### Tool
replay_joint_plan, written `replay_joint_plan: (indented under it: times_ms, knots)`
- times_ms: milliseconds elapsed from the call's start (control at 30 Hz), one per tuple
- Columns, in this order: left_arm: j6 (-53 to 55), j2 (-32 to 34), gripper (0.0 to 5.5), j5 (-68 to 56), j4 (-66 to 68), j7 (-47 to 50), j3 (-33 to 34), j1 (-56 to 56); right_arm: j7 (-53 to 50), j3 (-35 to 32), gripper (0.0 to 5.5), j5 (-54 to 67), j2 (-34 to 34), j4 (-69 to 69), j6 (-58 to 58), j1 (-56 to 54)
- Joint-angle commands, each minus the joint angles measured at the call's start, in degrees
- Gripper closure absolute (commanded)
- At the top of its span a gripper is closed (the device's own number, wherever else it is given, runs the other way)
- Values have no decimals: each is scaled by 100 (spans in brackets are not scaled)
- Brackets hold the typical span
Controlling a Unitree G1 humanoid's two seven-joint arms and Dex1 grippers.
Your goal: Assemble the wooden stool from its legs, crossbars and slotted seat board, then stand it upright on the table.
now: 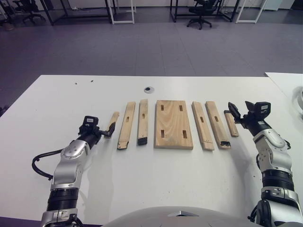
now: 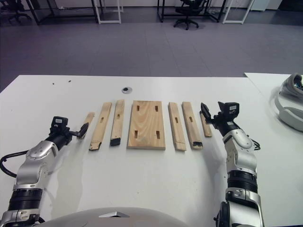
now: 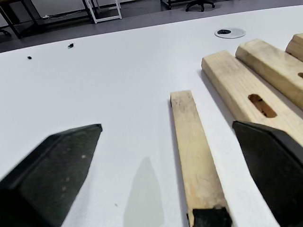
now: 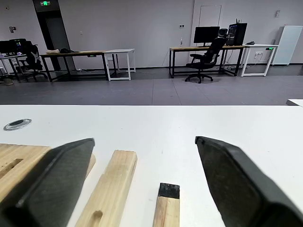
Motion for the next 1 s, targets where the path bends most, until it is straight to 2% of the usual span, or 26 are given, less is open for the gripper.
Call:
replay_joint_plan:
  times_ms: [33, 233, 533, 700, 767, 867, 900, 1000]
  knots:
    - [52, 9, 55, 143, 239, -9, -145, 12, -27, -62, 151, -38, -77, 124, -37, 76]
    - [138, 35, 168, 244, 424, -127, -343, 130, -60, -20, 151, -73, -47, 200, -73, 11]
    - [593, 26, 326, -38, 252, -266, -294, 303, -112, 59, 151, -76, -78, 44, 91, -45]
    - [858, 174, 419, 106, 173, -299, -497, 365, 31, 415, 151, -73, -99, -323, 614, -185]
    - [494, 180, 420, 106, 241, -188, -330, 198, 303, 527, 151, 367, 24, -792, 1185, -344]
    - [-577, -26, 420, -238, -187, -146, 50, -551, 287, 412, 151, 1812, 461, -1616, 2551, -911]
    - [-751, -145, 420, -367, -366, -219, -9, -856, 150, 391, 151, 2295, 666, -1827, 2967, -1134]
    - [-1083, -604, 420, -406, -729, -580, -792, -1647, -503, 489, 151, 3328, 1519, -2012, 3850, -1818]
